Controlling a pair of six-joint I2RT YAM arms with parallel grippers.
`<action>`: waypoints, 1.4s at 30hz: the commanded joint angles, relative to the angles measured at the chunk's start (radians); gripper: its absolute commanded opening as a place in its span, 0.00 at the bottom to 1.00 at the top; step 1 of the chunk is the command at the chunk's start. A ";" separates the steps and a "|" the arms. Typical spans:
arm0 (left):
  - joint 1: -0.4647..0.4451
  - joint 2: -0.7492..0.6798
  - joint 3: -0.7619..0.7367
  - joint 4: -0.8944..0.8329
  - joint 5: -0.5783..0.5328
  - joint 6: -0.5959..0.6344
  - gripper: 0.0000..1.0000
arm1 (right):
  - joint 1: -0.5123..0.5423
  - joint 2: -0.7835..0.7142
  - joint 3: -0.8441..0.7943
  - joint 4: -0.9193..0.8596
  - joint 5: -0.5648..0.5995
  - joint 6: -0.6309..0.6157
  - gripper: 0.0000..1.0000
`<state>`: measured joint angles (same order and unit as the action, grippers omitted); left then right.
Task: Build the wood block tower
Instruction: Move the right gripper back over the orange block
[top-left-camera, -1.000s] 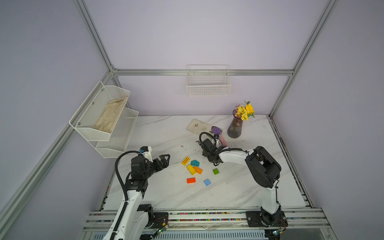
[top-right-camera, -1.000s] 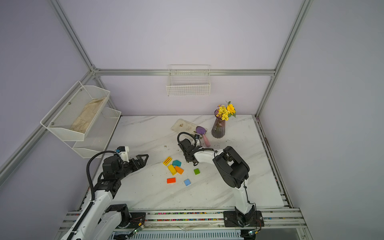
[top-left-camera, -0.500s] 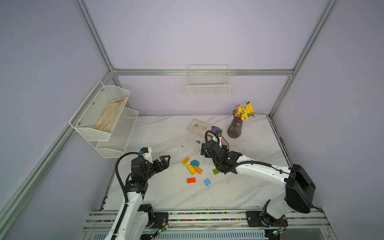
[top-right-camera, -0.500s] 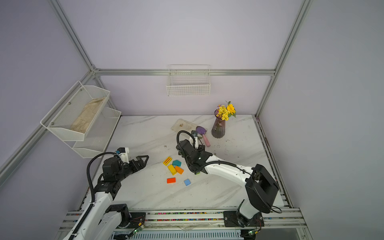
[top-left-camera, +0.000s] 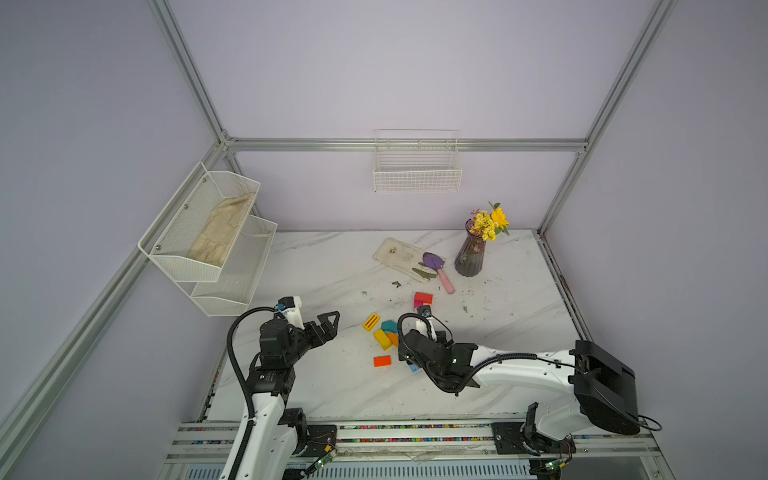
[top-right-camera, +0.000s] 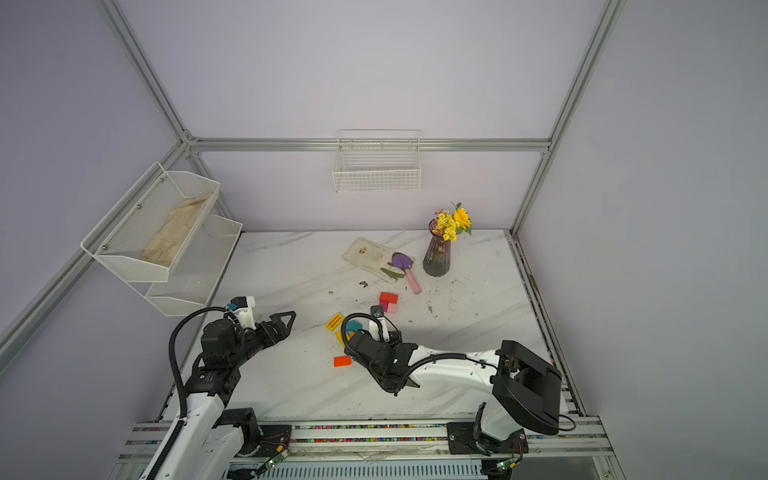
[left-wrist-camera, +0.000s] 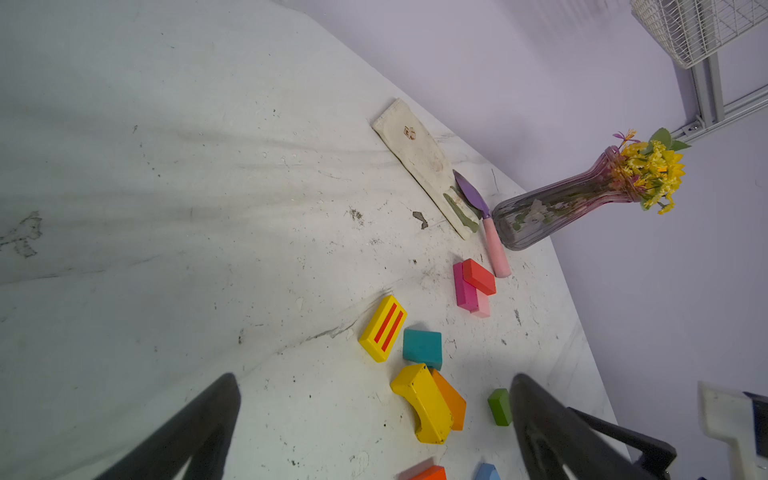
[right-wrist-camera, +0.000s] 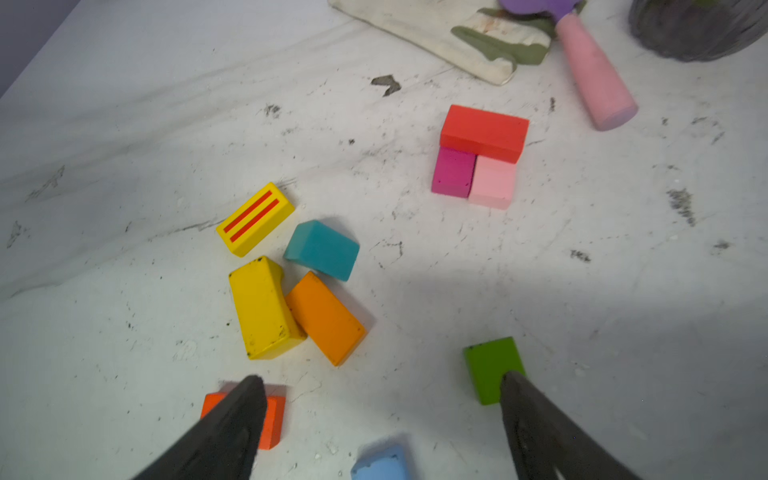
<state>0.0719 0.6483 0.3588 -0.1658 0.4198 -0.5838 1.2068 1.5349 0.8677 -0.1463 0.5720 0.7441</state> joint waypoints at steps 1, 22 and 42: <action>0.008 -0.012 -0.040 0.009 -0.009 -0.007 1.00 | 0.042 0.058 0.051 0.034 -0.001 0.038 0.88; 0.008 -0.014 -0.042 0.017 -0.005 -0.008 1.00 | 0.064 0.298 0.192 0.030 0.001 0.093 0.95; 0.008 -0.024 -0.044 0.014 -0.006 -0.008 1.00 | -0.044 0.298 0.085 0.030 0.021 0.186 0.79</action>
<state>0.0719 0.6353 0.3511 -0.1738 0.4141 -0.5842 1.1831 1.8339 0.9634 -0.1085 0.5957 0.9070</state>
